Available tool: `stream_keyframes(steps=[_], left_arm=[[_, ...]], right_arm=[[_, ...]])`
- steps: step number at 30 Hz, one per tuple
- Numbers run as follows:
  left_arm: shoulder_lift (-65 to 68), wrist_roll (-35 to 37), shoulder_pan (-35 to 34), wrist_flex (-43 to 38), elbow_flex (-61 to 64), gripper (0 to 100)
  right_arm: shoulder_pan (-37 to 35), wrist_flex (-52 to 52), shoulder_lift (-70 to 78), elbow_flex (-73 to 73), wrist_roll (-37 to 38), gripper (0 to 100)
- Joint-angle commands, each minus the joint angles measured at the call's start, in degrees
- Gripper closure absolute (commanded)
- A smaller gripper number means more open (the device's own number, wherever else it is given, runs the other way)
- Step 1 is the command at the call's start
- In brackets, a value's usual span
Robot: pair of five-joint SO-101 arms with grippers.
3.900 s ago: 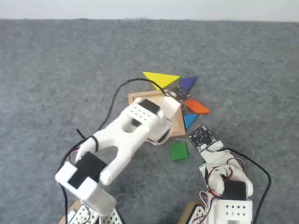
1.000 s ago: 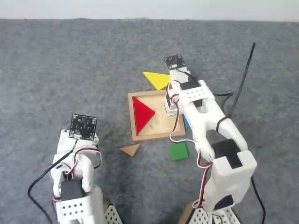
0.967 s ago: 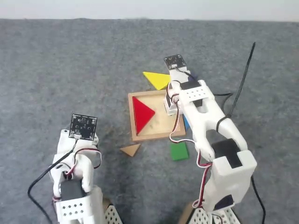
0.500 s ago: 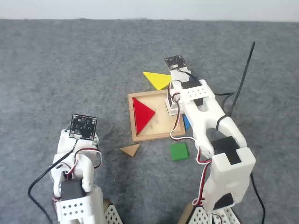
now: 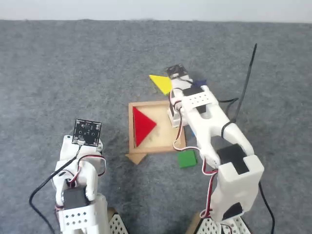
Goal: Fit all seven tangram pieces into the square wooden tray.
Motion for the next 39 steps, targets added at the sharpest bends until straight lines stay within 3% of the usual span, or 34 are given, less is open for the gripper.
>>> stream_keyframes(steps=[1,7,12,15,21,25,26,31,39], left_arm=[[-0.79,-0.62,0.18,0.26,-0.66,99],[-0.79,-0.62,0.18,0.35,-0.66,99],[-0.79,-0.62,0.18,0.26,-0.66,99],[-0.79,-0.62,0.18,0.26,-0.66,99],[-0.79,-0.62,-2.02,0.09,-0.92,98],[-0.79,-0.62,-1.93,0.0,-0.92,98],[-0.79,-0.62,-1.93,0.0,-0.92,98],[-0.79,-0.62,-1.93,0.0,-0.92,98],[-0.79,-0.62,-1.93,0.0,-0.92,98]], right_arm=[[-4.0,4.09,-3.38,0.44,-1.41,99.1],[-6.29,3.91,-3.21,0.62,-1.67,98.3],[-4.53,4.53,-3.74,-0.35,0.88,80.1],[-4.7,7.6,-3.82,-3.96,8.18,73.4],[-4.53,15.52,-3.65,-18.02,29.36,75.4],[-4.44,10.86,-1.45,-26.46,49.14,78.2],[-4.18,9.27,-0.4,-27.87,50.73,78.6],[-2.33,1.01,11.21,-39.38,45.63,71.0],[1.27,-1.36,41.98,-76.57,21.98,68.0]])
